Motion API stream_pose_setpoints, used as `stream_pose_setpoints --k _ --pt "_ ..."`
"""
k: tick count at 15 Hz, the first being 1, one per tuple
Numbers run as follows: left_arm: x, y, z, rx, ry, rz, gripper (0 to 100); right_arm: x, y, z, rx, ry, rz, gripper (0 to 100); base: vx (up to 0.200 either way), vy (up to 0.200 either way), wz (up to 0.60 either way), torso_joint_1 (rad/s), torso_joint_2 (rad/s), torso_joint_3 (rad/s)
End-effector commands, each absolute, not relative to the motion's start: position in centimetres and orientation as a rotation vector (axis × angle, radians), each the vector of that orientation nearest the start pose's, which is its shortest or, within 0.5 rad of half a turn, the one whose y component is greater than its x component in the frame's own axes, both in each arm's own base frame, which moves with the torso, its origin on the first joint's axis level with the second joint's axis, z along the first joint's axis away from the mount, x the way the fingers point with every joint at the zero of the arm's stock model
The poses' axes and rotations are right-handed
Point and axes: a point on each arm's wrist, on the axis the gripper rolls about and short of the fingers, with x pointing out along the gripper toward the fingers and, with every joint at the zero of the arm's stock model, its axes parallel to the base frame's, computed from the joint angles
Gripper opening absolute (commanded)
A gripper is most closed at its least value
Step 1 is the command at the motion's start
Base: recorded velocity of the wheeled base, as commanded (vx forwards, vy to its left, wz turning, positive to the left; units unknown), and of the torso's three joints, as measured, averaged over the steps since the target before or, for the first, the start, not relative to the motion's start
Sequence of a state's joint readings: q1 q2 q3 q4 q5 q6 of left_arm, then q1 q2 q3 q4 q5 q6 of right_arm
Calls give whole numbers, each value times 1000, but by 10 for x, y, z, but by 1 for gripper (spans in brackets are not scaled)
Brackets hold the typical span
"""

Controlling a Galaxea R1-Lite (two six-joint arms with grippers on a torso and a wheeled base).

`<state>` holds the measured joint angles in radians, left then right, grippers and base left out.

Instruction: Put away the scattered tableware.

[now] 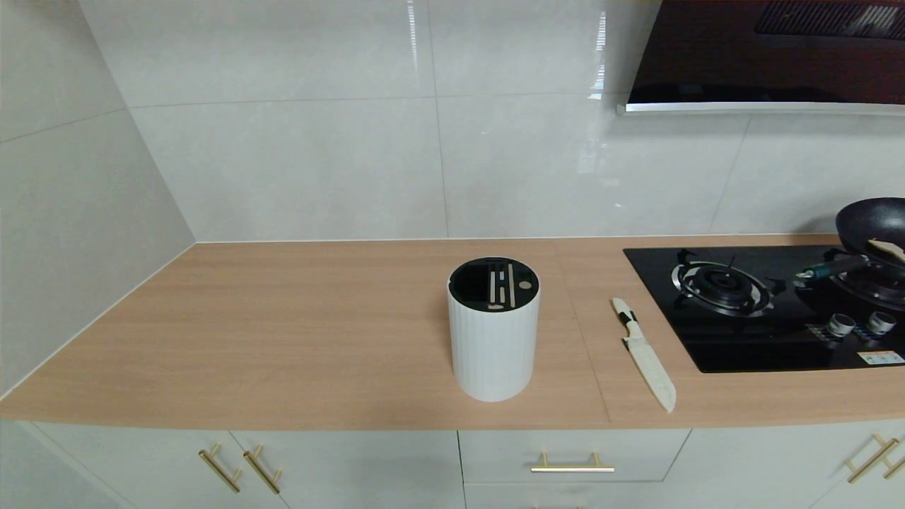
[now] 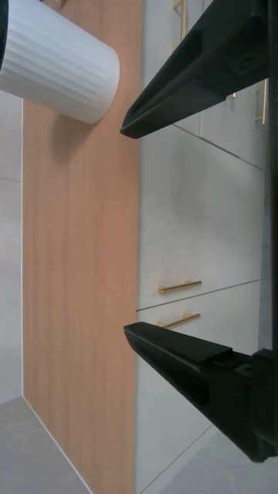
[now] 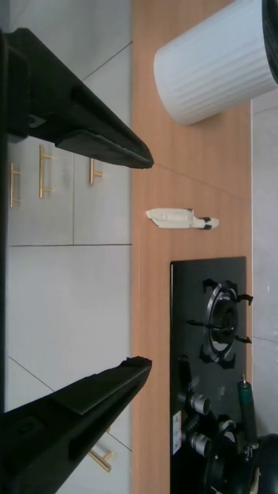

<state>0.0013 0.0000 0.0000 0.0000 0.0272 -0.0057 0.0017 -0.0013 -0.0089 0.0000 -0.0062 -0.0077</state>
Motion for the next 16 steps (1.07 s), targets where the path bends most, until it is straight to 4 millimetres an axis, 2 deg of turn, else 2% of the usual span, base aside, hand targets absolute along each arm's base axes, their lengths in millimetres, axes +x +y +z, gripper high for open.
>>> stream_pose_setpoints --k 1,3,4,5,6,7,9,10,11,12,13,15,16 --pt "-23 1 75 -6 0 29 100 -35 1 115 9 -133 73 100 0 0 0 0 0 0" --pt "-23 1 75 -6 0 29 100 -21 3 134 19 -17 154 100 0 0 0 0 0 0" --pt "-23 1 75 -6 0 29 100 -19 3 136 19 -5 158 100 0 0 0 0 0 0" --pt "-23 1 75 -6 0 29 100 10 5 157 33 149 207 100 0 0 0 0 0 0" --pt "-23 1 75 -6 0 29 100 24 5 166 35 194 213 100 0 0 0 0 0 0" --pt "-23 1 75 -6 0 29 100 57 6 183 39 292 228 100 0 0 0 0 0 0" --pt "-23 1 75 -6 0 29 100 116 16 193 44 418 298 100 0 0 0 0 0 0" --pt "-23 1 75 -6 0 29 100 148 23 191 51 465 315 100 0 0 0 0 0 0" --pt "-23 1 75 -6 0 29 100 165 26 189 56 479 322 100 0 0 0 0 0 0" --pt "-23 1 75 -6 0 29 100 205 35 178 54 505 309 100 0 0 0 0 0 0" --pt "-23 1 75 -6 0 29 100 228 39 167 43 519 277 100 0 0 0 0 0 0" --pt "-23 1 75 -6 0 29 100 264 50 143 15 537 256 100 0 0 0 0 0 0" --pt "-23 1 75 -6 0 29 100 272 51 140 15 535 256 100 0 0 0 0 0 0"
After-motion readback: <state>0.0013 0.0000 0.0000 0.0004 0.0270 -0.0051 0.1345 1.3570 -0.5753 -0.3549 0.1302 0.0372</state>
